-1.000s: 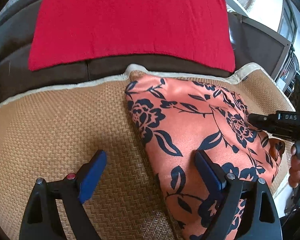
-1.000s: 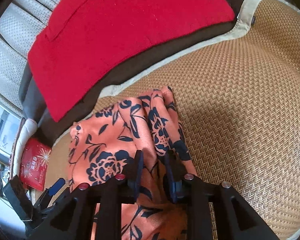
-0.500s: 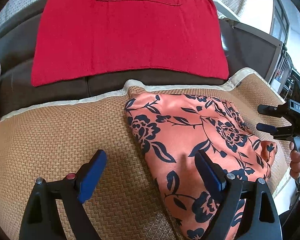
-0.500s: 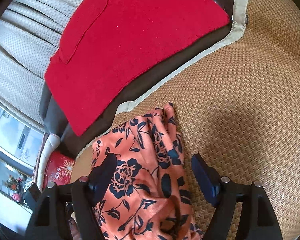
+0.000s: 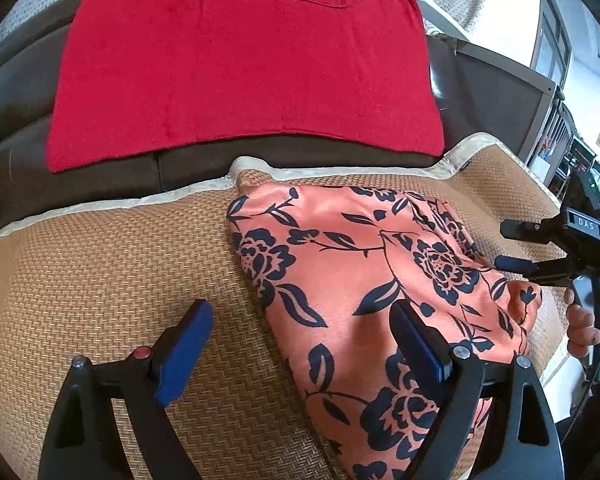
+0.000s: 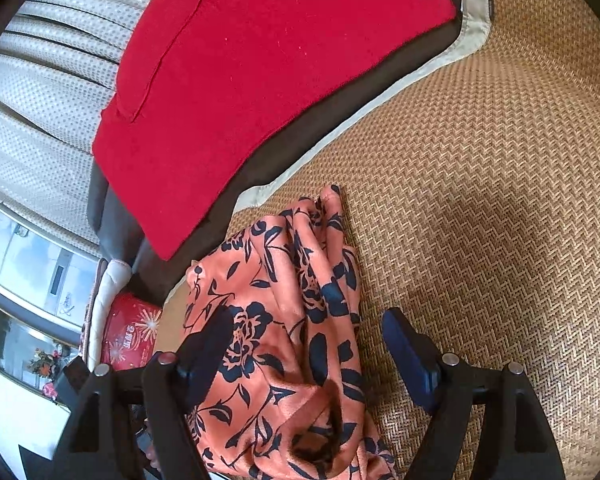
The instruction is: Fold small clothes
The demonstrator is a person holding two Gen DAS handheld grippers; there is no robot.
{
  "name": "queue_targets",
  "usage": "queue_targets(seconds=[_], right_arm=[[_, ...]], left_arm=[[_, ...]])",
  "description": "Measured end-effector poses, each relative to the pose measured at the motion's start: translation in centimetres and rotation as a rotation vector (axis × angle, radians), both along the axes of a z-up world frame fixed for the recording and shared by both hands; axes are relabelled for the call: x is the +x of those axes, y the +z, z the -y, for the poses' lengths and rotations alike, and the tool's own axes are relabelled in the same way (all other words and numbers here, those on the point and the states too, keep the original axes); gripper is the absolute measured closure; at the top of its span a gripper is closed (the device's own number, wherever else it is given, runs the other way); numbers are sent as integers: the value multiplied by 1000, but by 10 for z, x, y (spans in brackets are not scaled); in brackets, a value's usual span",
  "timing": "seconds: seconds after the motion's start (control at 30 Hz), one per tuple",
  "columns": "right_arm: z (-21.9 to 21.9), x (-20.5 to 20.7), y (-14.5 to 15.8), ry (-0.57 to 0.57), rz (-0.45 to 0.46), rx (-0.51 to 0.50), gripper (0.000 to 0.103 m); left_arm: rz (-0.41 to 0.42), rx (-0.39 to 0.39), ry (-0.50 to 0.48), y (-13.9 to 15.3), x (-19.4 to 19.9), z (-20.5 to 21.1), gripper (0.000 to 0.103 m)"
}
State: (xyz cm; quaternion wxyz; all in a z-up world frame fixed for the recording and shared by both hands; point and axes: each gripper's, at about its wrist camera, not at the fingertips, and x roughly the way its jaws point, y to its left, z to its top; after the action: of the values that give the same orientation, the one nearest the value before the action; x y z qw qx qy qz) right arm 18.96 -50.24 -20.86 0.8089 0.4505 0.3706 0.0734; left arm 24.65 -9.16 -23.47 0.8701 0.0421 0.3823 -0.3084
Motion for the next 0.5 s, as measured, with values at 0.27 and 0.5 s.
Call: queue_targets(seconds=[0.27,0.5], right_arm=[[-3,4,-6,34,1,22,23],[-7,10,-10,57,-6,22,23]], left_arm=[[-35,-25,-23,-2,2,5,13],[-42,-29,-22,-4,3,8,13]])
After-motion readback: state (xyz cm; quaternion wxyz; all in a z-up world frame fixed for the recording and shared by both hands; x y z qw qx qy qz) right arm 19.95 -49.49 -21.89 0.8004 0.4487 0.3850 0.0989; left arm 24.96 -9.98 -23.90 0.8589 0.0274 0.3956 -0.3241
